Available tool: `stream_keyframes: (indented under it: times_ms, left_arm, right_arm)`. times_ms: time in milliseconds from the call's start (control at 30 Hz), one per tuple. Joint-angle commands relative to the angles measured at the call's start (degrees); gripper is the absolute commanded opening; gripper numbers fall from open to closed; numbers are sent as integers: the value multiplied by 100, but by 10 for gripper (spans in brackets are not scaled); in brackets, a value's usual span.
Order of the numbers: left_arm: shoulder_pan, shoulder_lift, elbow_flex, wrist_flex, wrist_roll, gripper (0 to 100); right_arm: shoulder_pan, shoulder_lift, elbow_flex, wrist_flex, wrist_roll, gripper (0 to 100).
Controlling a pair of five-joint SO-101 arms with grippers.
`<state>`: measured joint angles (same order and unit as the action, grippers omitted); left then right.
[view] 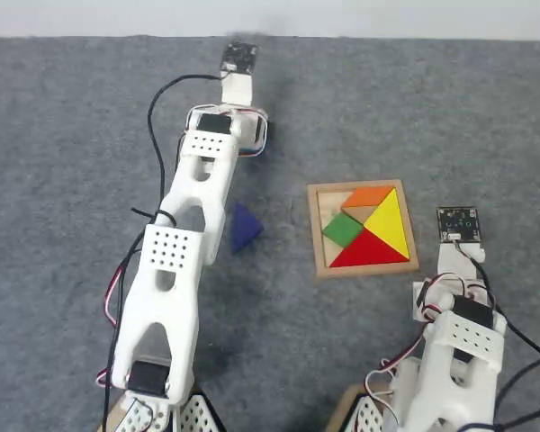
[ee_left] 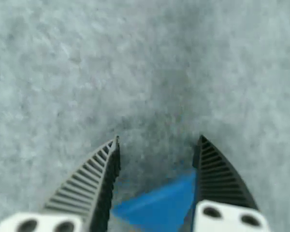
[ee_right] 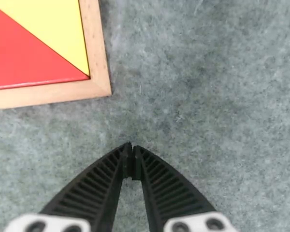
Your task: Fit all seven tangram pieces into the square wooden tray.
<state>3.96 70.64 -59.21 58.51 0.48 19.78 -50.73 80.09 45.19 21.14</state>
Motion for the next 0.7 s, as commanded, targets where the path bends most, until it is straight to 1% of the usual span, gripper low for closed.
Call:
stream_keyframes:
  times_ms: [0, 233, 267, 367, 467, 600, 667]
  left_arm:
    - [176, -167, -277, 1152, -466, 235]
    - [475, -149, -1719, 4062, -501, 235]
    - [536, -149, -1842, 4290, -501, 235]
    - [527, -387, -1569, 4246, -501, 235]
    - [589, -905, -699, 4246, -492, 235]
    - [756, -2101, 708, 4246, -492, 235]
    - [826, -2804, 1209, 4220, -563, 235]
  right_arm:
    - [-92, -154, -44, -163, 123, 9]
    - [-92, -154, -44, -163, 123, 9]
    - [-84, -154, -44, -163, 123, 9]
    - [-75, -154, -35, -163, 123, 9]
    - [-66, -154, -35, -154, 123, 9]
    - [-75, -154, -35, -154, 123, 9]
    - [-75, -154, -35, -154, 123, 9]
